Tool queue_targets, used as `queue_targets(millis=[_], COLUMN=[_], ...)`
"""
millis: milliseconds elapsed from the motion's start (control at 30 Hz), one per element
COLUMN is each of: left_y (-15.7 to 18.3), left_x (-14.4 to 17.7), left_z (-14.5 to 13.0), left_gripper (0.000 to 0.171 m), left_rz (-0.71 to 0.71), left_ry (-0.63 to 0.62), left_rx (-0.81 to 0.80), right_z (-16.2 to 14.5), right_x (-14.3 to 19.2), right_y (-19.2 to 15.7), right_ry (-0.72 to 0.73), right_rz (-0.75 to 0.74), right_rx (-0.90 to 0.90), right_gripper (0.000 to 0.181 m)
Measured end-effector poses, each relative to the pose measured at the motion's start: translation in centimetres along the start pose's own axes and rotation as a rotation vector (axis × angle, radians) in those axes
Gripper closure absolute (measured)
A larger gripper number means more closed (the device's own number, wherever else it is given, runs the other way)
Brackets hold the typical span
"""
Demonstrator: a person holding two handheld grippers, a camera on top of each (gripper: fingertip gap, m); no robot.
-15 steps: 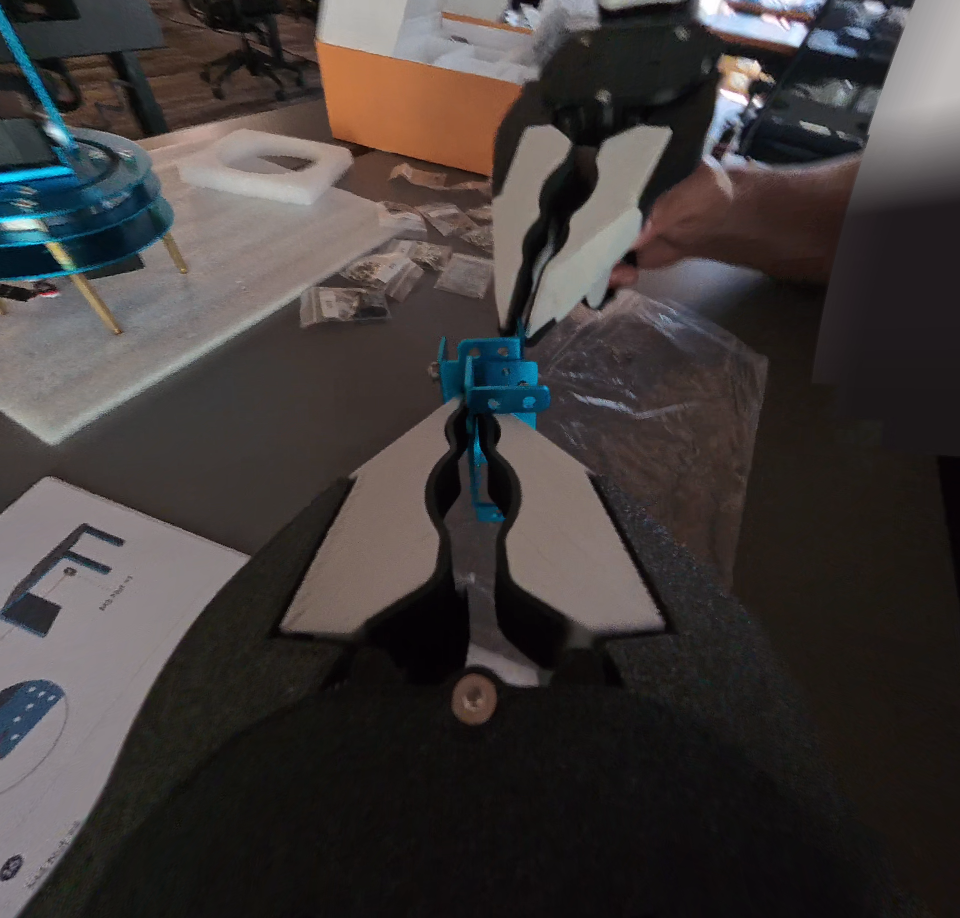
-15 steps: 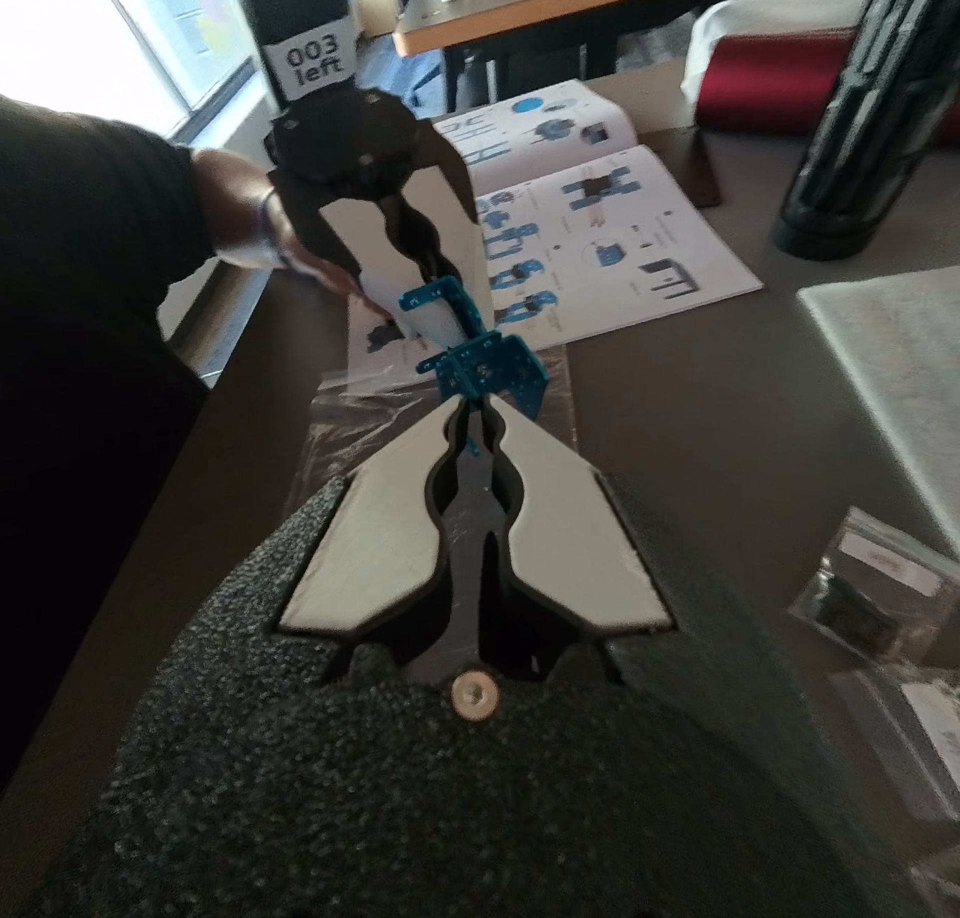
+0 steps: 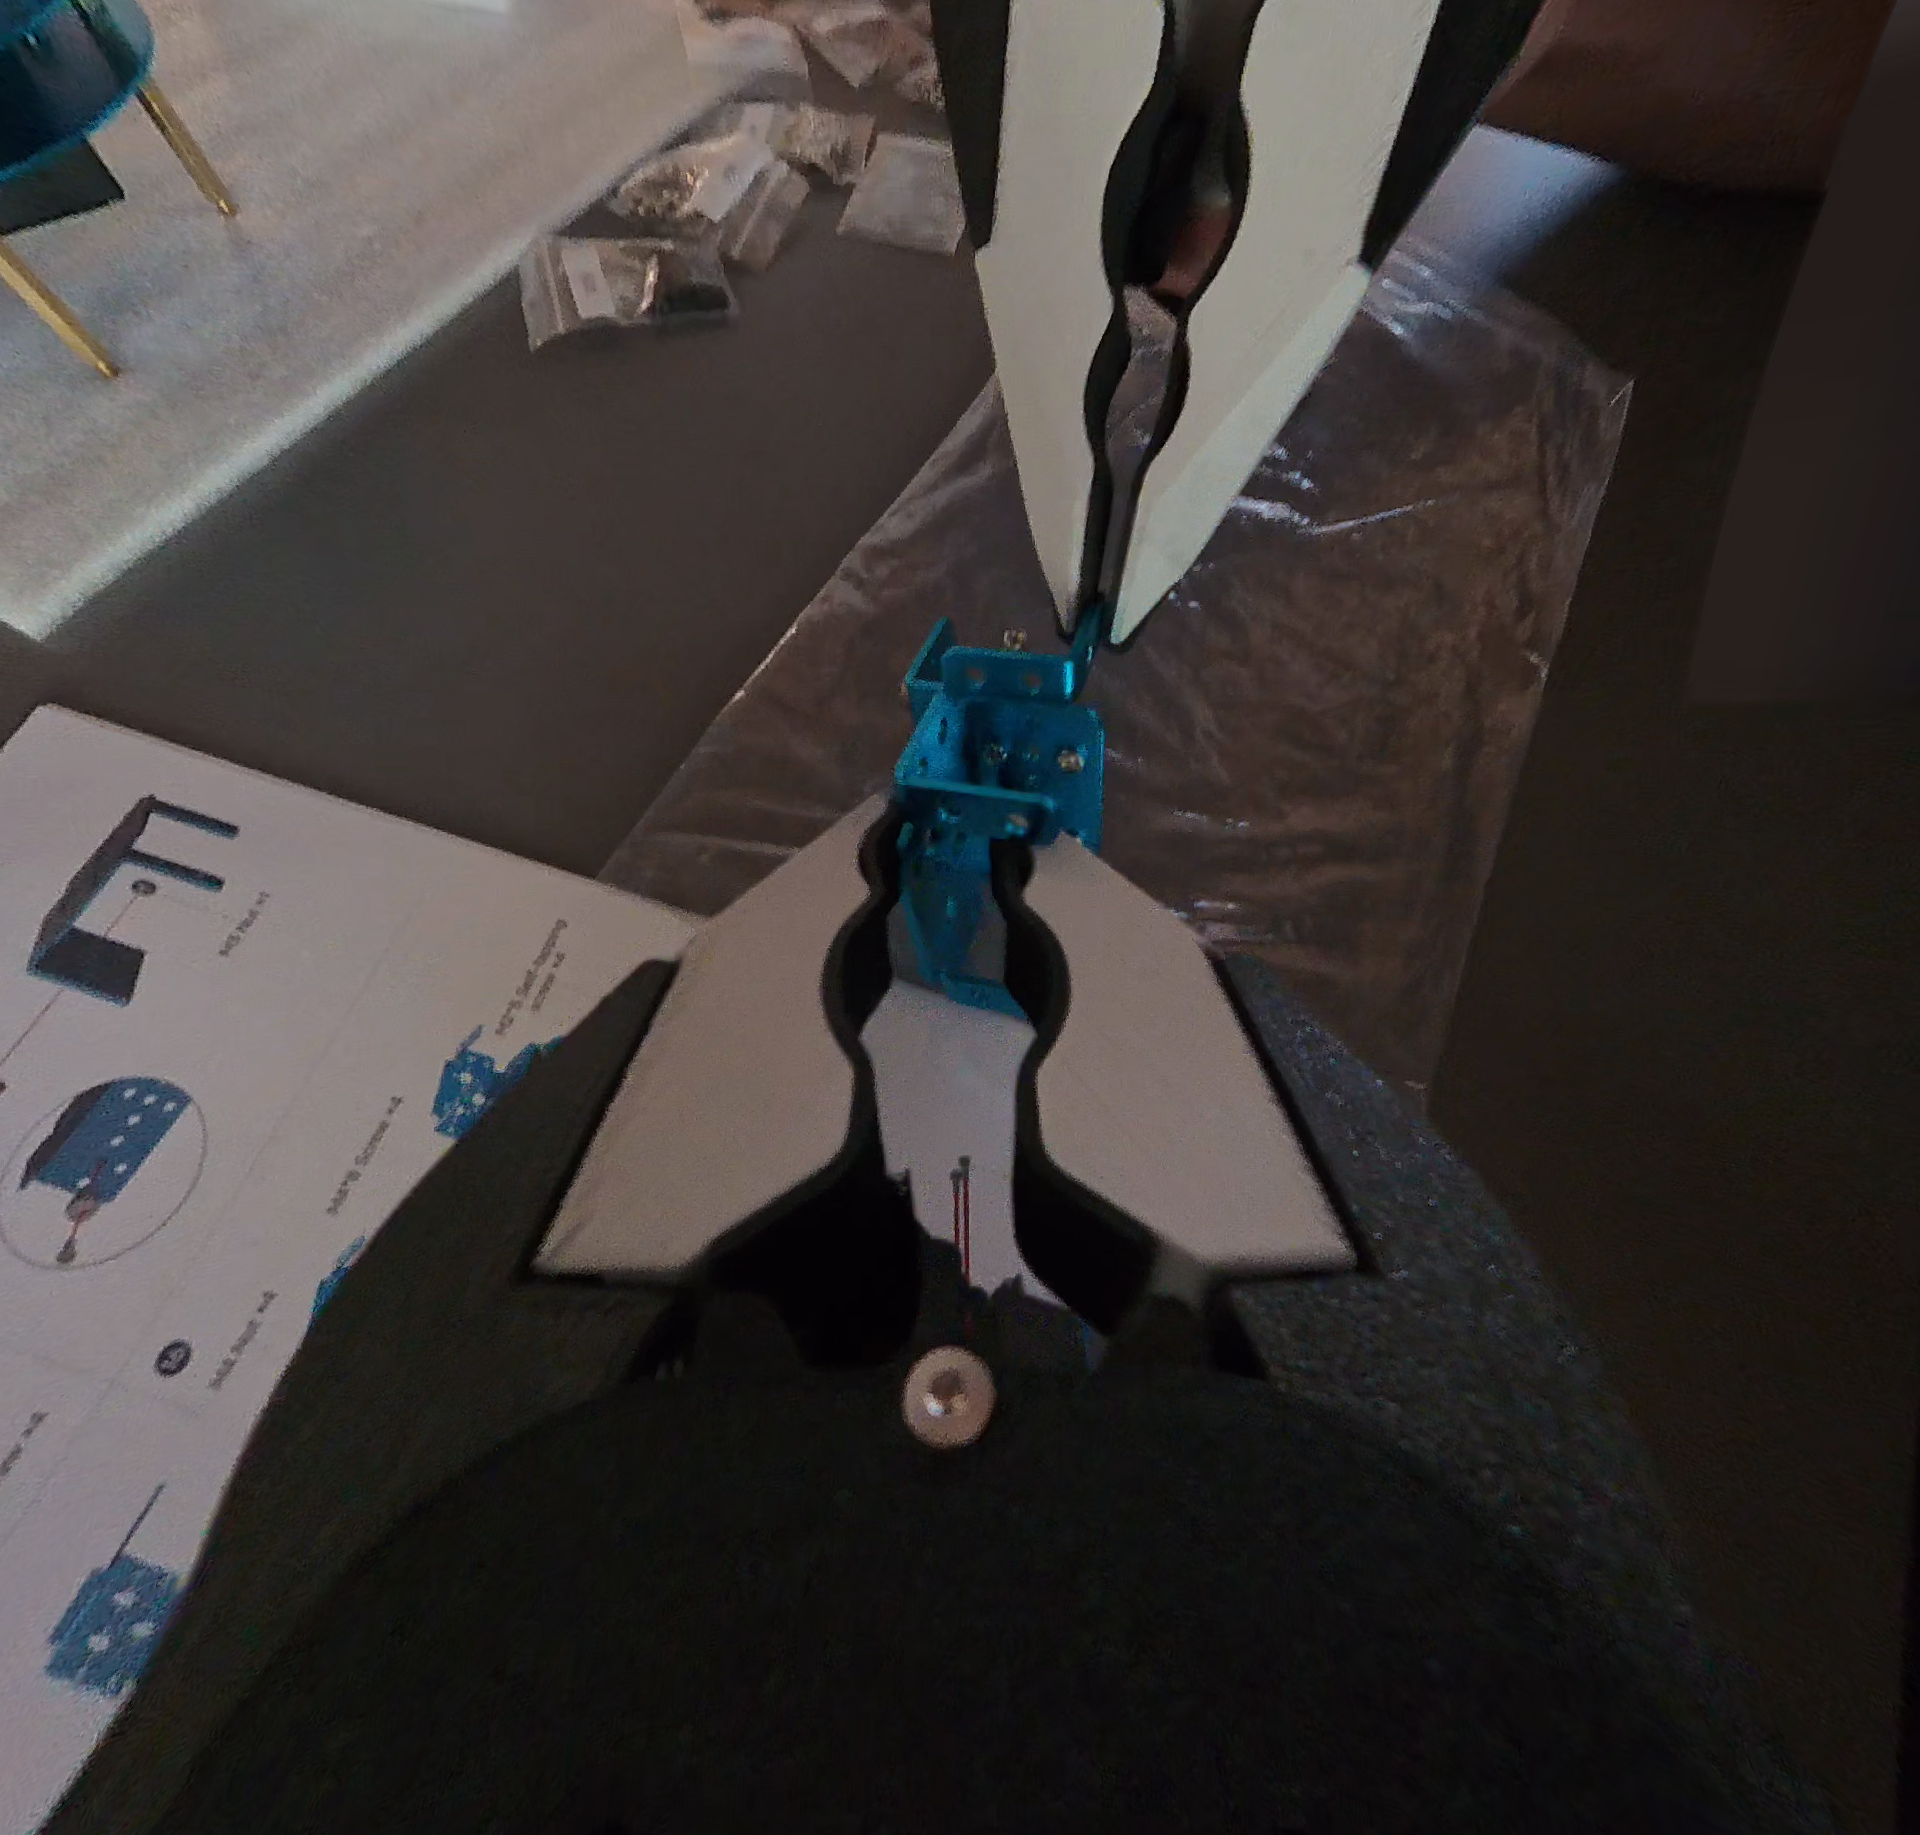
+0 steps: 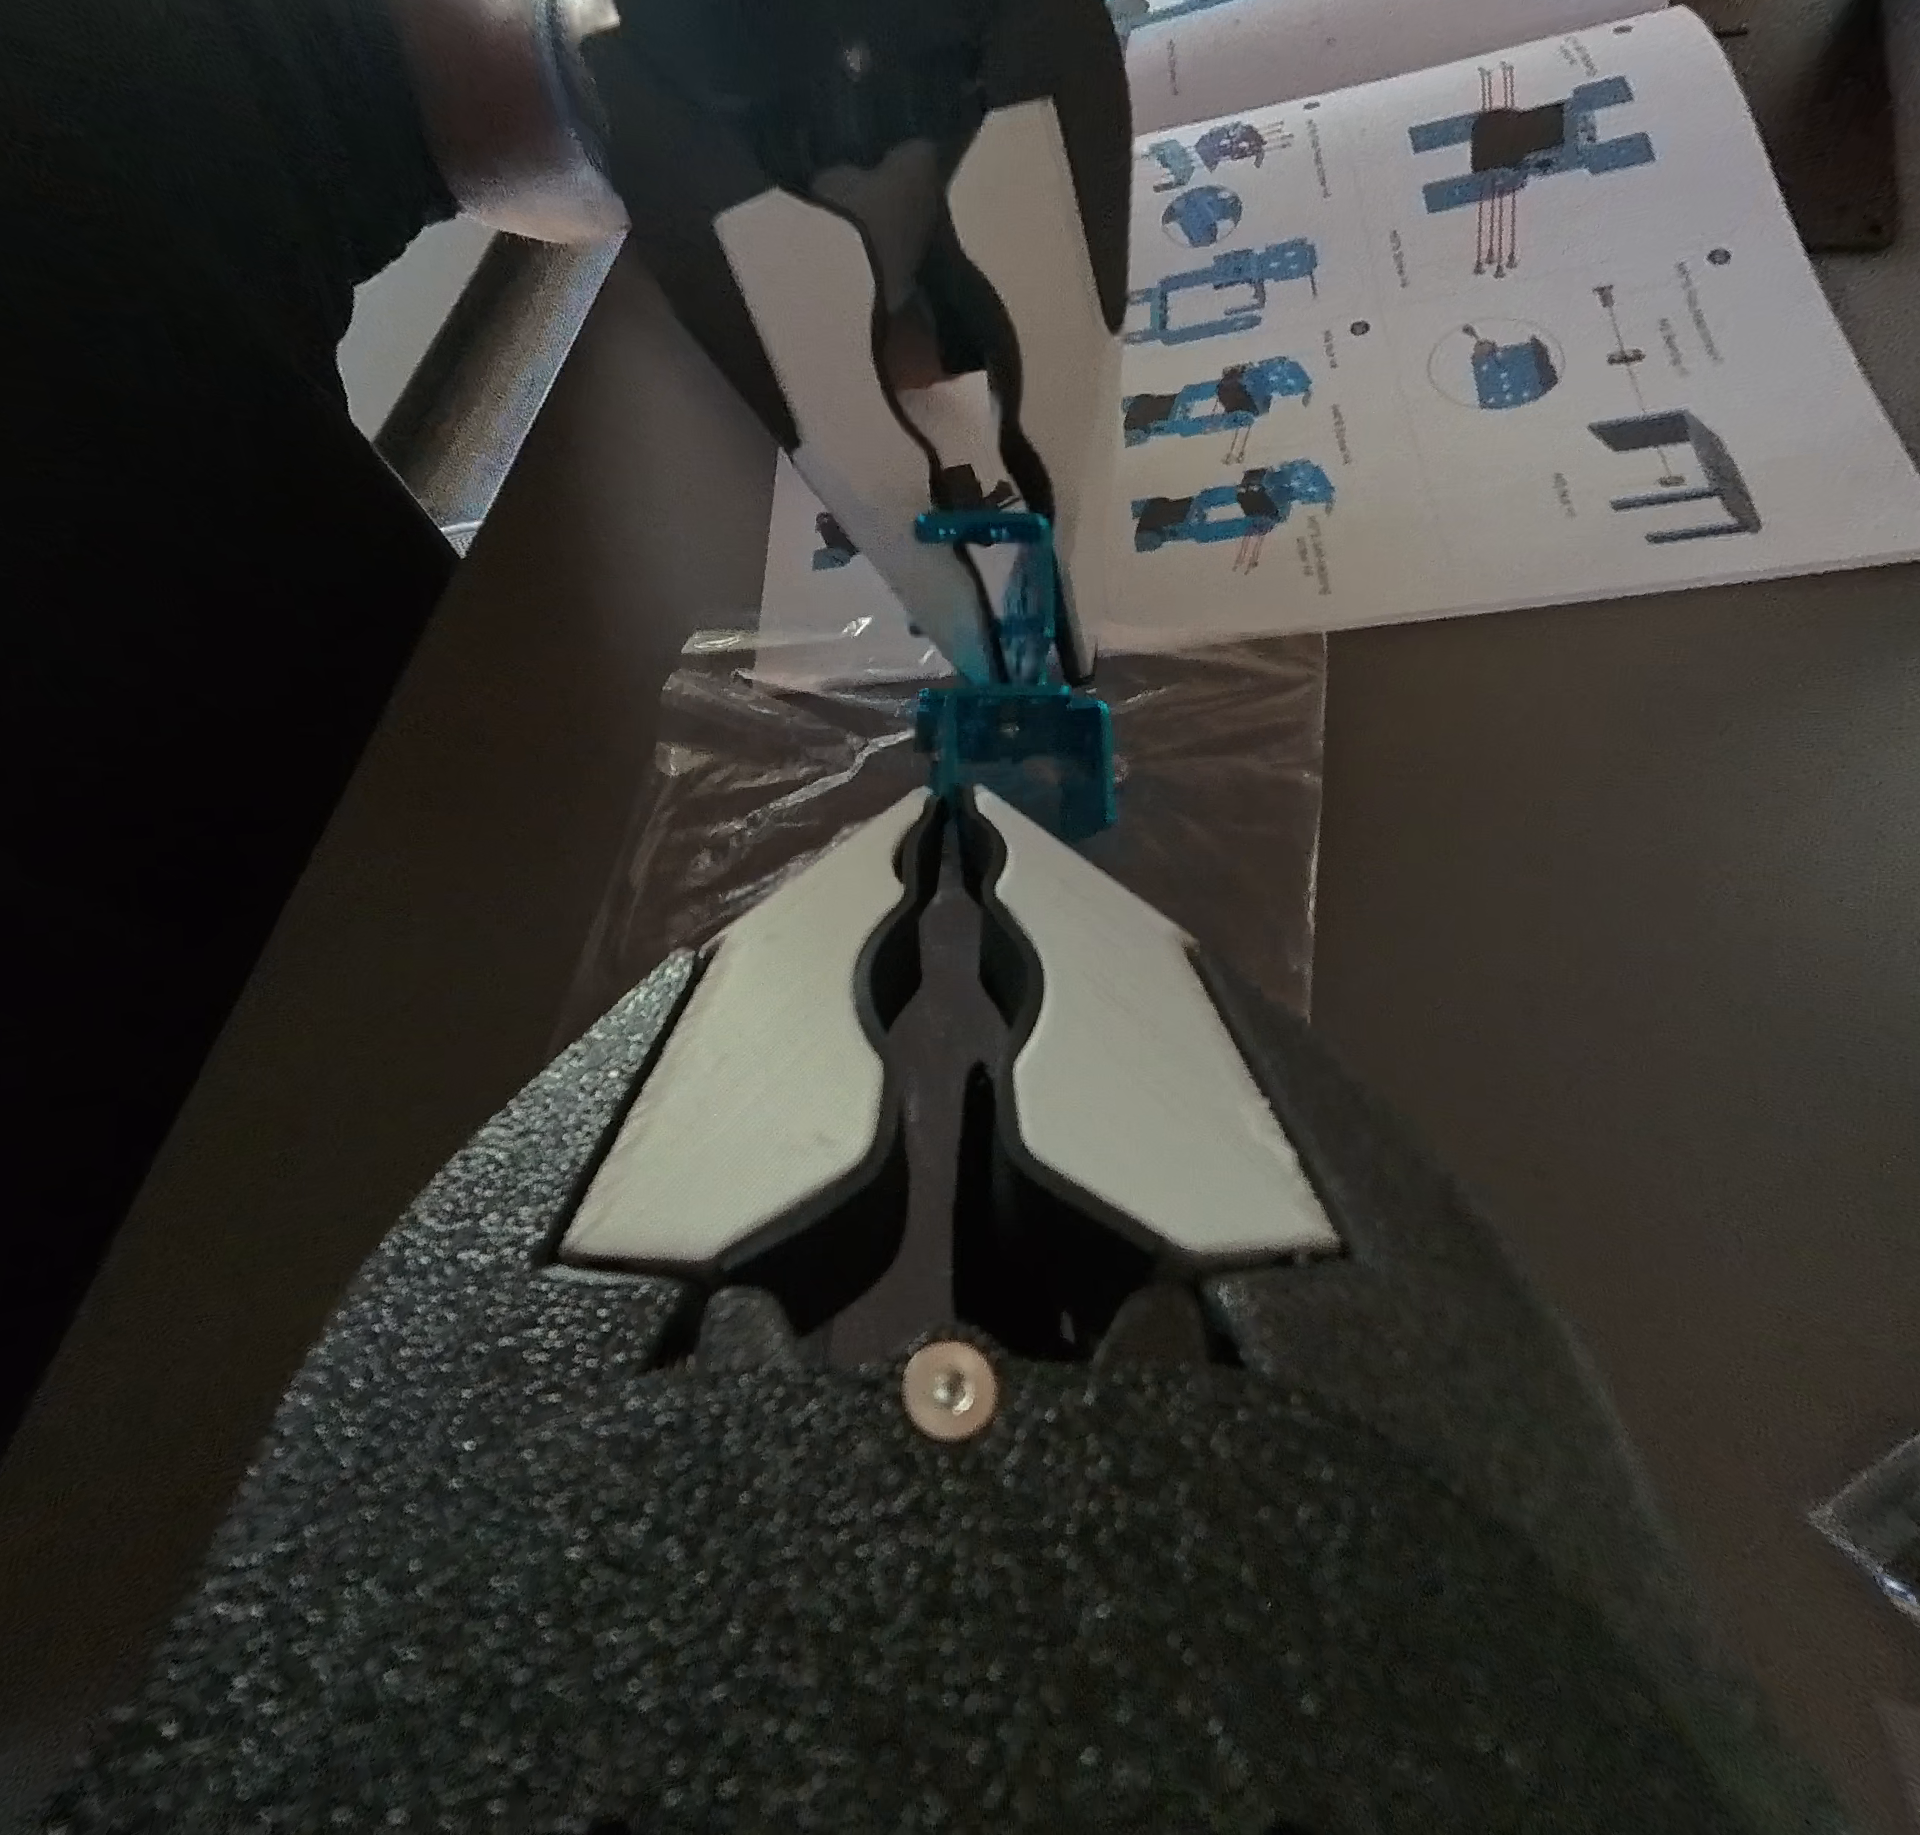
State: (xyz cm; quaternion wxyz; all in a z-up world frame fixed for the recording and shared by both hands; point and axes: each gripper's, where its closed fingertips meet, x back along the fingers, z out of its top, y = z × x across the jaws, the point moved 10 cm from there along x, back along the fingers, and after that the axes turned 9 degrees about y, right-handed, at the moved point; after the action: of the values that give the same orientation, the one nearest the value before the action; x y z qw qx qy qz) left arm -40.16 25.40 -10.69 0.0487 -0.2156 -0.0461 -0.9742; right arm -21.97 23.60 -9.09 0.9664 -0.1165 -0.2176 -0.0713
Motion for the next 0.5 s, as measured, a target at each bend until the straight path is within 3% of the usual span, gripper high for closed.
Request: queue_targets(millis=[167,300,500], left_y=[0.14,0.18,-0.17], left_x=[0.54,0.99,0.57], left_z=[-0.52,-0.68,-0.51], left_gripper=[0.147,0.137,0.132], left_rz=[-0.015,-0.105,-0.142], left_ry=[-0.009,-0.028,-0.068], left_rx=[0.018,0.041,-0.018], right_z=[0.37,0.44,0.67], right_x=[-0.36,-0.36,-0.34], right_y=[-0.16,-0.24,-0.37], right_ry=[0.003,0.007,0.023], right_rz=[-0.004,0.000,0.005], right_rx=[0.015,0.011,0.020], right_gripper=[0.180,0.180,0.174])
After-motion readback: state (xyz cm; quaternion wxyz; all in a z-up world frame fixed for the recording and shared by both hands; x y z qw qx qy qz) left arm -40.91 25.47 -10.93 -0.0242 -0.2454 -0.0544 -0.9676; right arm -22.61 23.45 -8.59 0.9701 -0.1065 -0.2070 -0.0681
